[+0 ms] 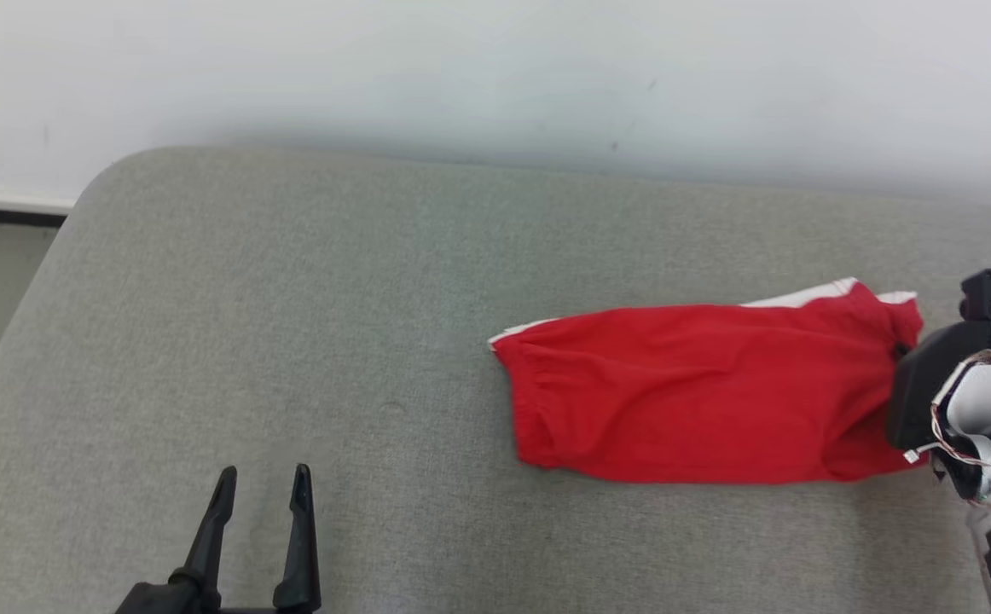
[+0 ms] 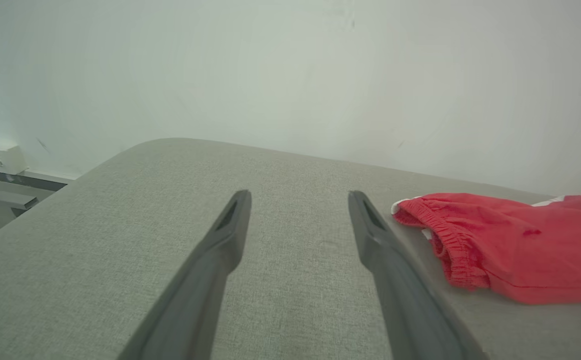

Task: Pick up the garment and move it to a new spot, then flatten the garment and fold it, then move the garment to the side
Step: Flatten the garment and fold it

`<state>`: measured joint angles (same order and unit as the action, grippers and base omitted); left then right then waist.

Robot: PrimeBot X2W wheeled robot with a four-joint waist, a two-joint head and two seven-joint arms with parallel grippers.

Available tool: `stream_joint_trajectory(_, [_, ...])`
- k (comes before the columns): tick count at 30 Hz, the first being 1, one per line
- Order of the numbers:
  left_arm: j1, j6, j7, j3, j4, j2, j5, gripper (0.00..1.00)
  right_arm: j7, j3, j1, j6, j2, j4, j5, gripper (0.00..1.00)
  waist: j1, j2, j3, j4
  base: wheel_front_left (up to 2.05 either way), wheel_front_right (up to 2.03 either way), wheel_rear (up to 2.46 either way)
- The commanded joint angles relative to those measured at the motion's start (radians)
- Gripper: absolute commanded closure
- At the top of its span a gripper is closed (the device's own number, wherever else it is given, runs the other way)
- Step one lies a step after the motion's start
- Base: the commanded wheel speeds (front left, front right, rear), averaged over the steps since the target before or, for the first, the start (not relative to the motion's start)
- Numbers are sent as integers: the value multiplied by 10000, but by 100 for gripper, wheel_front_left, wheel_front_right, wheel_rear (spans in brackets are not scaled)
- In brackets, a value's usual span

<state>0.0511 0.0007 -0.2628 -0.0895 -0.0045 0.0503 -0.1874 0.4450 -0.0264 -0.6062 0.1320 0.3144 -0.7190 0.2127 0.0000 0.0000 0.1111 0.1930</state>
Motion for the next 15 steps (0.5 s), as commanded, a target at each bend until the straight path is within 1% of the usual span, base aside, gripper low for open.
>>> stream_joint_trajectory(1, [125,-9,-19,-20,33,6,-4,0,120,-78,222,-26,26,263,-90,100,0,0,-225,-193,0,0,0])
stream_joint_trajectory(4, [202,-16,-19,-91,71,6,-70,0,490,-168,515,-26,91,1143,-297,100,0,0,-338,-254,0,0,0])
stream_joint_trajectory(8, [171,22,-19,-192,95,6,-137,0,1172,79,689,-26,-178,2421,-512,100,0,0,-383,-334,0,0,0])
stream_joint_trajectory(11, [74,34,-19,-268,115,6,-161,0,1725,586,543,-26,-418,3080,-400,100,0,0,-331,-357,0,0,0])
stream_joint_trajectory(15, [-144,-26,-19,-403,215,4,-242,0,2287,1488,175,-26,-780,3485,-147,100,0,0,-163,-258,0,0,0])
